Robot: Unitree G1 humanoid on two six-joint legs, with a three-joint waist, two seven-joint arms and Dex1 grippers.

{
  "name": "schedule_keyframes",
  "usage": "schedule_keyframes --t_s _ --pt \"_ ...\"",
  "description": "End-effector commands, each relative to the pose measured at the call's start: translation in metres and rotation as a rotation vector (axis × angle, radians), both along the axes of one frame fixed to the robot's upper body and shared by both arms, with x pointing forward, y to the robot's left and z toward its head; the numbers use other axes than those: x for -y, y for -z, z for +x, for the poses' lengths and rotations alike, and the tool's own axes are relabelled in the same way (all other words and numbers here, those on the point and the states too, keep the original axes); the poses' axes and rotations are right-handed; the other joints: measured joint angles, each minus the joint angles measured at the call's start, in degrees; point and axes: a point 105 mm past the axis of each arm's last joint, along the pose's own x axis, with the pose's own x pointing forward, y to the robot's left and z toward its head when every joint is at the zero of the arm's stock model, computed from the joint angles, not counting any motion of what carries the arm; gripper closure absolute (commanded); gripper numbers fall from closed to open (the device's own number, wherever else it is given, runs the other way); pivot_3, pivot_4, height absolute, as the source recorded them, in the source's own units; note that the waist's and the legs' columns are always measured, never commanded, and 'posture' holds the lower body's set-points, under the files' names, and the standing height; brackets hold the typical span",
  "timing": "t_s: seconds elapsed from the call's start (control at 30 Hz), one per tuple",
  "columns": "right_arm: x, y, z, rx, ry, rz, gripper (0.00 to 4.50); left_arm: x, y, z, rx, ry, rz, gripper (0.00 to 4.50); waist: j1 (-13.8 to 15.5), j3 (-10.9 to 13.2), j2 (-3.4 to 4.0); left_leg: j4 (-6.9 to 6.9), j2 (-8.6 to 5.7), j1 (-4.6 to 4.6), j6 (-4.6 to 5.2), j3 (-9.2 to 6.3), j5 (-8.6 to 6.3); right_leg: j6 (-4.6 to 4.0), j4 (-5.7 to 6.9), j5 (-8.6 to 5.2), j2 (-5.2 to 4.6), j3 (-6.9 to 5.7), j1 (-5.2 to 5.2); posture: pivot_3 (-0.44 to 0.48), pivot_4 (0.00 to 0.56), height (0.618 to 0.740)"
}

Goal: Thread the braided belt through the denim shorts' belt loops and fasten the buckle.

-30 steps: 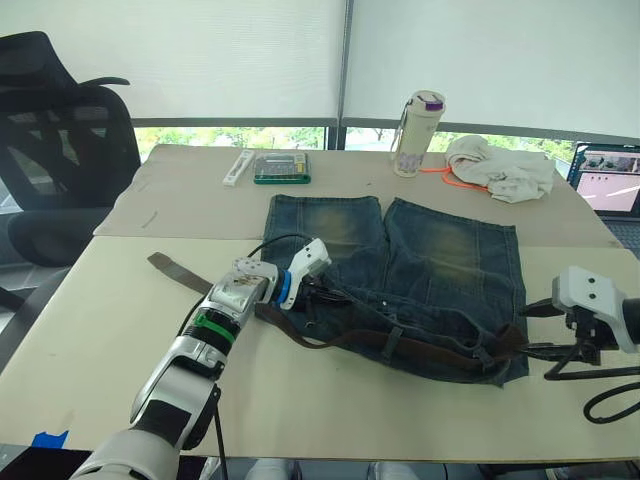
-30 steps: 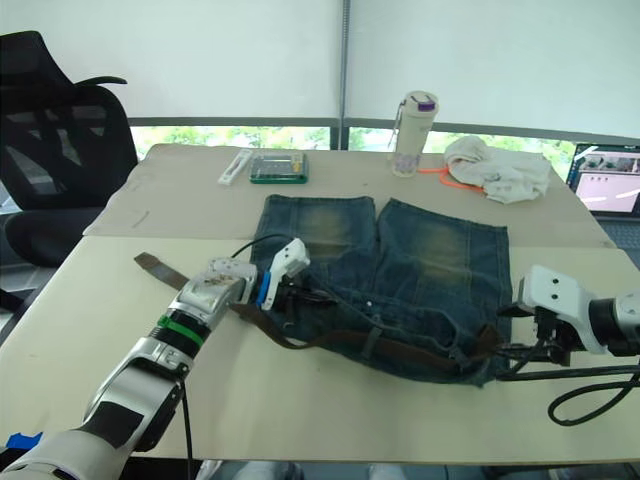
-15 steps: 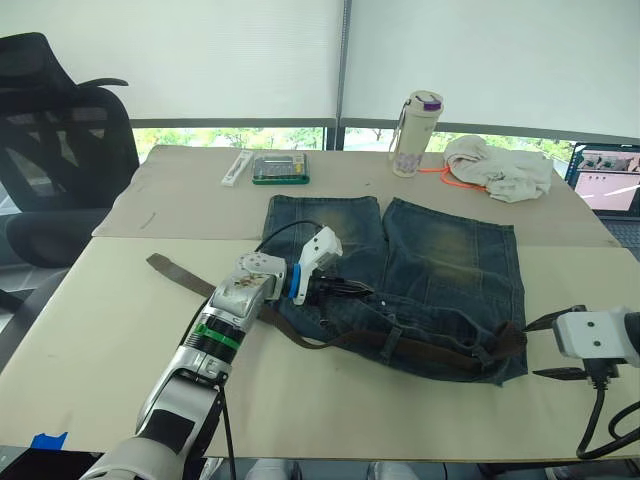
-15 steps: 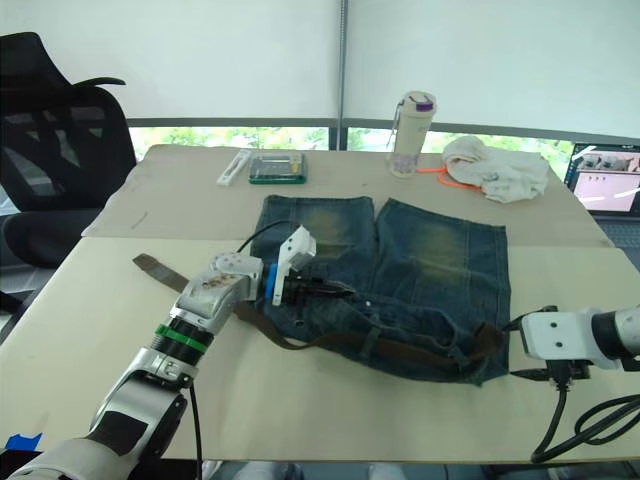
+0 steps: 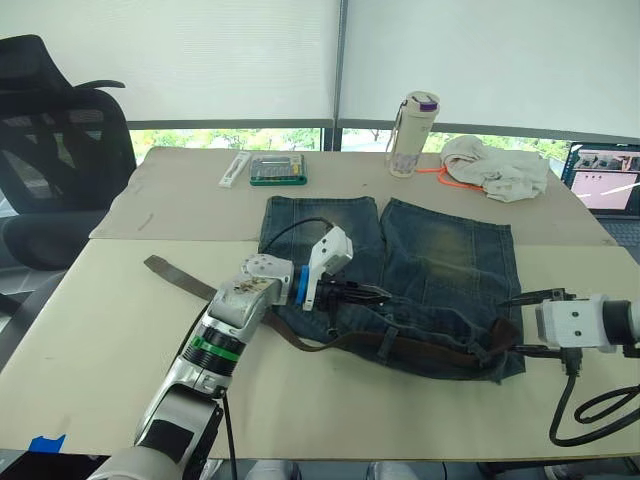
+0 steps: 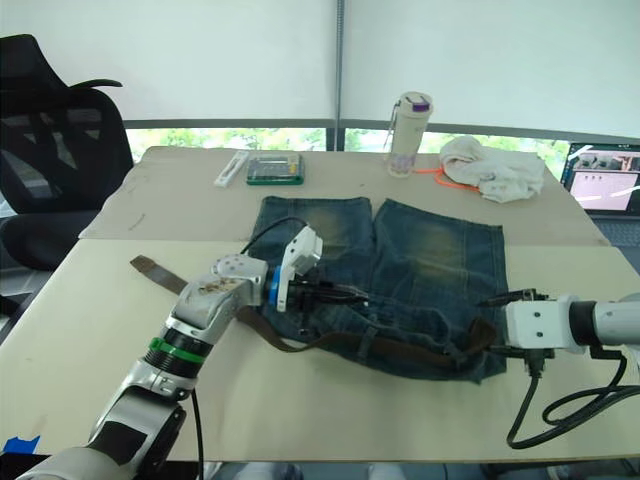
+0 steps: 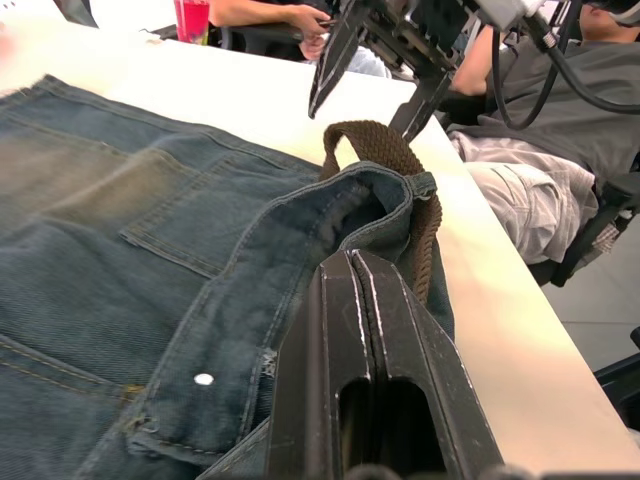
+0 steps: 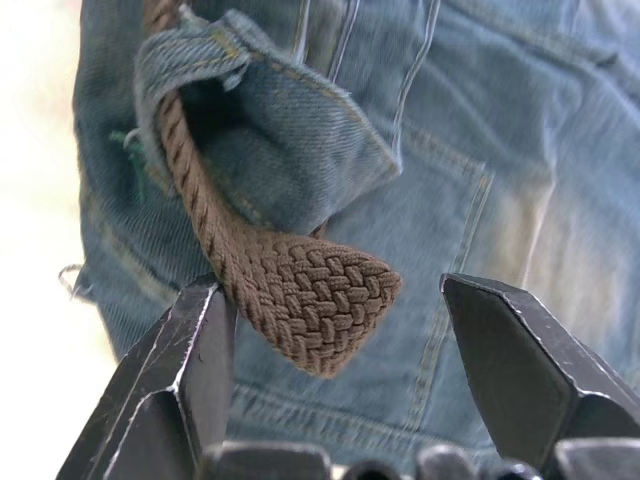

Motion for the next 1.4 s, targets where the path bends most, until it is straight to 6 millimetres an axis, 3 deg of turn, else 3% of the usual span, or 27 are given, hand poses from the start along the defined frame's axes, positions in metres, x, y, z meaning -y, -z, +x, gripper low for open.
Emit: schedule_keyframes --t_s 0.03,0.3,0.53,1.0,1.17,1.4 --pt "-0.007 -0.013 0.001 0.050 -0.038 0.024 1.82 0.004 -0.012 -0.004 0.036 0.024 -0.026 4.50 0.00 0.00 0.00 0.00 0.00 0.00 0.00 0.00 0.00 0.00 0.00 0.00 0.00 0.00 0.00 0.000 0.150 0.737" --pt "-0.006 -0.008 -0.002 0.007 -0.066 -0.008 4.48 0.006 -0.014 -0.009 0.055 0.043 -0.027 4.50 0.00 0.00 0.00 0.00 0.00 0.00 0.01 0.01 -0.01 0.00 0.00 0.00 0.00 0.01 0.00 0.000 0.150 0.737" --pt "-0.003 -0.009 -0.004 -0.033 -0.084 -0.038 4.48 0.019 -0.013 -0.029 0.060 0.120 -0.045 4.50 0.02 0.00 0.00 0.00 0.01 0.01 0.01 0.01 -0.01 0.00 0.00 0.00 0.00 0.03 0.00 0.000 0.150 0.737" --pt "-0.012 -0.008 -0.035 -0.379 -0.093 -0.051 4.48 0.082 0.009 -0.055 0.018 0.195 -0.022 4.50 0.43 -0.01 0.02 0.01 0.01 0.02 0.14 0.00 -0.08 -0.02 -0.03 0.00 -0.02 0.05 0.02 0.000 0.150 0.737" --pt "-0.008 -0.003 -0.051 -0.528 -0.097 -0.117 4.48 0.080 0.022 -0.069 0.016 0.268 0.023 4.50 0.50 -0.02 0.04 0.00 0.03 0.01 0.16 -0.01 -0.10 -0.02 -0.04 0.00 -0.04 0.05 0.01 0.000 0.150 0.737" --pt "0.000 0.006 -0.069 -0.669 -0.146 -0.272 4.48 0.075 0.043 -0.067 0.021 0.259 0.115 4.50 0.63 -0.02 0.09 0.00 0.03 0.00 0.29 -0.01 -0.17 -0.03 -0.05 0.00 -0.10 0.05 -0.01 0.000 0.150 0.737"
